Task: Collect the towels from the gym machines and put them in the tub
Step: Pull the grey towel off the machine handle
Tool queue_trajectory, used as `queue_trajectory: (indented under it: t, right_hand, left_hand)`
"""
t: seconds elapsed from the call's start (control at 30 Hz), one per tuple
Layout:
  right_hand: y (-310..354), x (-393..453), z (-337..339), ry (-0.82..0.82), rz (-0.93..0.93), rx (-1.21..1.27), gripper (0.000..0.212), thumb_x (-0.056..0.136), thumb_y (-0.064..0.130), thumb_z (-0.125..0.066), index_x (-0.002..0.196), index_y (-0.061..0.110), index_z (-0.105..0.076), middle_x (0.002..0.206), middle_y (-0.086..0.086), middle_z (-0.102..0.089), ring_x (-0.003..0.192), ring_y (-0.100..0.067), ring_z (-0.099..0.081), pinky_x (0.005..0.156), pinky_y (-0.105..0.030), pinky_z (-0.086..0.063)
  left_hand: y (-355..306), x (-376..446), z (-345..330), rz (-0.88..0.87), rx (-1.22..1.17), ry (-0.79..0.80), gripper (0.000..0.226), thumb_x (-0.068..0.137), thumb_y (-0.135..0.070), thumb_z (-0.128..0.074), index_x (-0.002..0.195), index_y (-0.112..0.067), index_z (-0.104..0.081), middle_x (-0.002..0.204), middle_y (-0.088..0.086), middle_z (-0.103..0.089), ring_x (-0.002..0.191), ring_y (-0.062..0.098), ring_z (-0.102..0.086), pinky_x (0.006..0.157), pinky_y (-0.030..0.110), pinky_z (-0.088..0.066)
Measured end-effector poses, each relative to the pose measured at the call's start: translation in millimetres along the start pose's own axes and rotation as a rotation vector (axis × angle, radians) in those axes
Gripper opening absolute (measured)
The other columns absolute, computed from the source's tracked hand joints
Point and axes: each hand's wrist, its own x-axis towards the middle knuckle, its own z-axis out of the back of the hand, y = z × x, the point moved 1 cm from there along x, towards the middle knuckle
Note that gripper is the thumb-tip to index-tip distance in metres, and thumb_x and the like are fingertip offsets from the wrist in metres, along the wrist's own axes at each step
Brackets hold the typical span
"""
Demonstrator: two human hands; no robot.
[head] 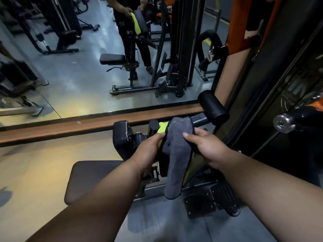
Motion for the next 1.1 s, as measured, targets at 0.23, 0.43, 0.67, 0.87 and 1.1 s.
queue_trajectory:
  t: [0.23,0.43,0.67,0.87,1.1]
  right_hand:
    - [-1,-53,10,0.041,0.058,-0.166,0.020,0.099,-0.002,-0.062,0.111,0.011,-0.072,0.098,-0.002,-0.081,0.090,-0.008,-0.077,0.077,-0.018,-0.059]
    - [4,-86,24,-0.132,0.035,-0.242,0.027,0.082,0.028,-0.068,0.096,0.005,-0.074,0.087,-0.005,-0.074,0.080,-0.010,-0.064,0.077,-0.031,-0.047]
    - [1,-128,34,-0.332,-0.051,0.162,0.040,0.104,0.042,-0.053,0.107,0.014,-0.081,0.102,-0.010,-0.083,0.096,-0.022,-0.079,0.091,-0.034,-0.058]
    - [-16,-145,28,-0.364,-0.047,0.244,0.032,0.102,0.031,-0.059,0.115,0.010,-0.079,0.115,-0.021,-0.078,0.113,-0.039,-0.073,0.111,-0.056,-0.048]
    - [-21,-167,14,-0.255,-0.006,0.160,0.026,0.101,0.020,-0.062,0.119,0.005,-0.075,0.107,-0.020,-0.080,0.101,-0.036,-0.077,0.088,-0.043,-0.062]
  left_hand:
    - [10,-5,-33,0.028,0.081,0.154,0.037,0.103,-0.043,-0.066,0.116,-0.011,-0.081,0.105,0.012,-0.087,0.091,0.026,-0.085,0.088,0.042,-0.063]
    - [9,-3,-58,-0.068,0.104,0.216,0.021,0.100,-0.011,-0.074,0.119,-0.005,-0.078,0.112,0.014,-0.086,0.101,0.027,-0.082,0.093,0.039,-0.062]
    - [9,-25,-82,-0.061,0.198,0.449,0.010,0.101,-0.006,-0.071,0.107,-0.011,-0.076,0.089,0.005,-0.087,0.077,0.015,-0.084,0.064,0.022,-0.063]
    - [28,-46,-80,-0.059,0.279,0.499,0.016,0.101,0.001,-0.070,0.103,-0.012,-0.078,0.088,0.003,-0.086,0.075,0.010,-0.082,0.065,0.018,-0.062]
    - [47,-96,-59,-0.118,0.257,0.360,0.022,0.101,0.002,-0.068,0.120,-0.003,-0.078,0.116,0.018,-0.084,0.100,0.026,-0.081,0.086,0.028,-0.065]
